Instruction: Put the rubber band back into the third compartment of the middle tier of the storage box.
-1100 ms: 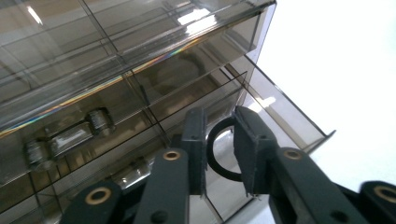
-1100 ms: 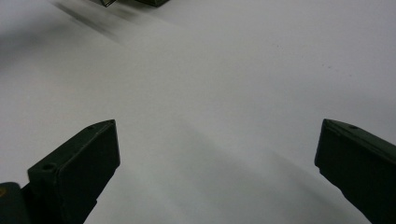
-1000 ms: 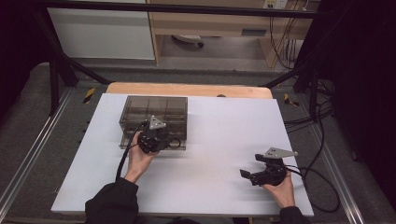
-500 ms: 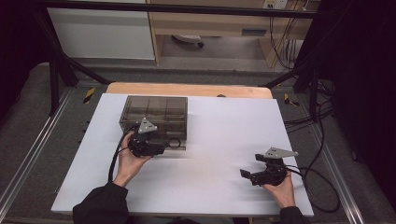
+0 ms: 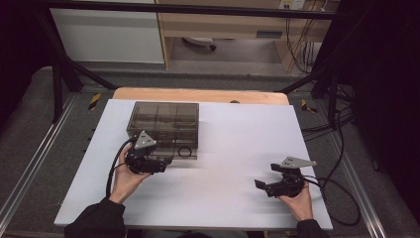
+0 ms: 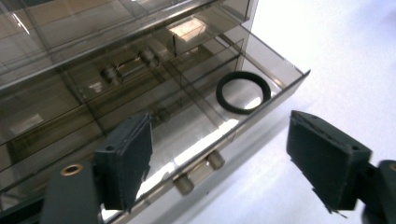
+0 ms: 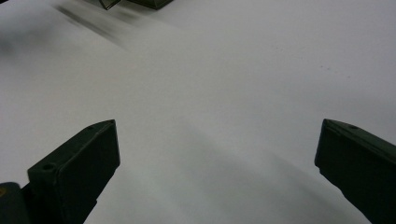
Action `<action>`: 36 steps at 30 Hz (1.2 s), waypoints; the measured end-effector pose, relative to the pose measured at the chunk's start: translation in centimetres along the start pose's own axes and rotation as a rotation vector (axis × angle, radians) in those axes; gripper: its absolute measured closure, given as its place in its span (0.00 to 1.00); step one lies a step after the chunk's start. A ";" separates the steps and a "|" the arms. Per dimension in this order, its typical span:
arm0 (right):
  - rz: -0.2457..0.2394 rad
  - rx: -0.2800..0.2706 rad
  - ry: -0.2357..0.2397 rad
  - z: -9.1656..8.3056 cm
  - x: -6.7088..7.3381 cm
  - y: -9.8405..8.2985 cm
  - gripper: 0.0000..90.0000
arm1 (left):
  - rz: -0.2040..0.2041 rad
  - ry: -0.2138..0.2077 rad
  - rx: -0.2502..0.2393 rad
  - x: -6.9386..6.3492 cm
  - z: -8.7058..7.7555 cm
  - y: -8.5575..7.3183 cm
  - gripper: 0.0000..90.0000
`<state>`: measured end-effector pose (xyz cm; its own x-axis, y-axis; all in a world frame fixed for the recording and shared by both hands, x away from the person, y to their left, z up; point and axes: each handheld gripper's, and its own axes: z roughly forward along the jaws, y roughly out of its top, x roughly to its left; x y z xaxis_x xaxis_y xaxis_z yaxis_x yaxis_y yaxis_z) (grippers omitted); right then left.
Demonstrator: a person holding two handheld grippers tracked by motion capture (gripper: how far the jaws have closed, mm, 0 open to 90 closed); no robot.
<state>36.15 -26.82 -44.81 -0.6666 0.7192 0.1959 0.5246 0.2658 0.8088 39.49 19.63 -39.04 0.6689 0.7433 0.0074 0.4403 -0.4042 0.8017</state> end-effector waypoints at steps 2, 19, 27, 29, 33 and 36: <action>0.001 0.000 -0.001 0.0 0.0 0.0 0.01 | -0.008 0.011 0.005 0.1 -0.4 -0.4 0.20; 0.000 0.000 0.000 0.0 0.0 0.0 0.01 | -0.028 0.032 0.009 1.0 -2.6 -4.1 0.09; 0.004 0.002 0.000 0.0 0.0 0.0 0.01 | -0.043 0.029 0.002 1.4 -3.4 -5.8 0.09; 0.005 0.002 0.002 0.0 0.0 0.0 0.01 | -0.049 0.028 0.003 1.5 -3.5 -6.2 0.09; 0.003 0.002 0.002 0.0 0.0 0.0 0.01 | -0.058 0.028 0.004 1.8 -3.7 -6.9 0.09; 0.001 0.002 0.003 0.0 0.0 0.0 0.01 | -0.059 0.026 0.006 1.9 -3.7 -7.3 0.09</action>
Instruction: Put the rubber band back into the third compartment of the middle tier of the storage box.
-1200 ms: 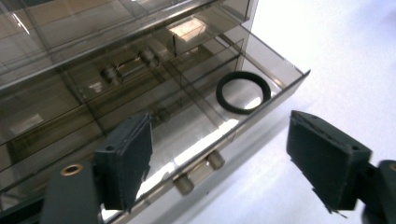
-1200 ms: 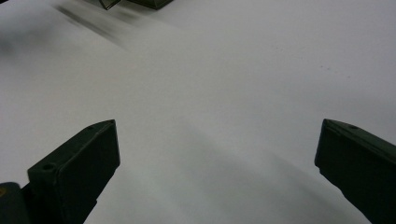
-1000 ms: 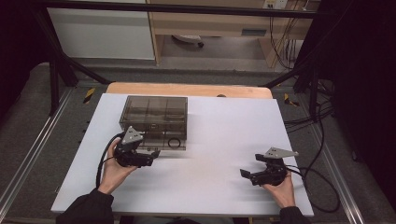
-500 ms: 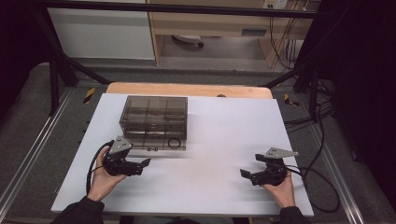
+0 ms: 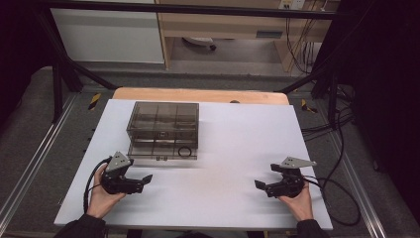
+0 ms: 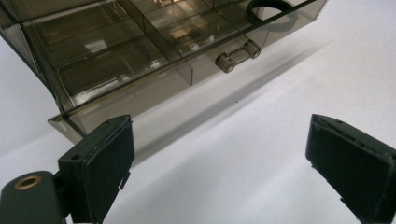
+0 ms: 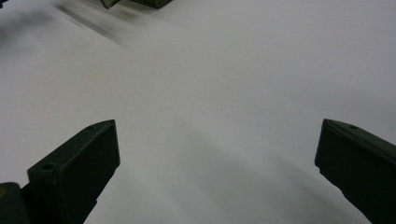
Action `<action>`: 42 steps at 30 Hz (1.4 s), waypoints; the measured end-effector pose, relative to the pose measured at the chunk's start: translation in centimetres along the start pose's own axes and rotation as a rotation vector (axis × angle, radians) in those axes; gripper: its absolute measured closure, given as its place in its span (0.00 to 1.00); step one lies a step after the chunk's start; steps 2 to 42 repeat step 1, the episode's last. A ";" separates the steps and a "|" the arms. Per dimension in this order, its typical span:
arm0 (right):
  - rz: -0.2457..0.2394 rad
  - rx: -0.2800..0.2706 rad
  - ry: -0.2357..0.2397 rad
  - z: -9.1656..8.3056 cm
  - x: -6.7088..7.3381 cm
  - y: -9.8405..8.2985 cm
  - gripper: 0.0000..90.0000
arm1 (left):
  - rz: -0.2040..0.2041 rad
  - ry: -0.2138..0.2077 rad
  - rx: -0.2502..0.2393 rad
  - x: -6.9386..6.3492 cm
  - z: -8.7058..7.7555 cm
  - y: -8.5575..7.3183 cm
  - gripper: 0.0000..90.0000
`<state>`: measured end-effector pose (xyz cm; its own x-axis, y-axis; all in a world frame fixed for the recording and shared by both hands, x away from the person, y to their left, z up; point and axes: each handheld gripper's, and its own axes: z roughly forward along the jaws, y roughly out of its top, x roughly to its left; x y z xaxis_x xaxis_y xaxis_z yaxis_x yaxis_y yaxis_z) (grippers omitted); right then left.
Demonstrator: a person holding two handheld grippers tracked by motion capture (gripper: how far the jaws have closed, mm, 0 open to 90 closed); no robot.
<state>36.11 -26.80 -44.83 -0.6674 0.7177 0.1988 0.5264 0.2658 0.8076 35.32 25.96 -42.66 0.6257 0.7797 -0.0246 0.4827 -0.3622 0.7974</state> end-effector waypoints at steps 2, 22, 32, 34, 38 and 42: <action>-0.001 0.000 0.000 0.0 0.0 0.0 0.01 | 0.000 0.000 0.002 0.0 0.0 -0.1 0.09; -0.001 0.000 0.000 0.0 0.0 0.0 0.01 | 0.000 0.000 0.002 0.0 0.0 -0.1 0.09; -0.001 0.000 0.000 0.0 0.0 0.0 0.01 | 0.000 0.000 0.002 0.0 0.0 -0.1 0.09; -0.001 0.000 0.000 0.0 0.0 0.0 0.01 | 0.000 0.000 0.002 0.0 0.0 -0.1 0.09; -0.001 0.000 0.000 0.0 0.0 0.0 0.01 | 0.000 0.000 0.002 0.0 0.0 -0.1 0.09; -0.001 0.000 0.000 0.0 0.0 0.0 0.01 | 0.000 0.000 0.002 0.0 0.0 -0.1 0.09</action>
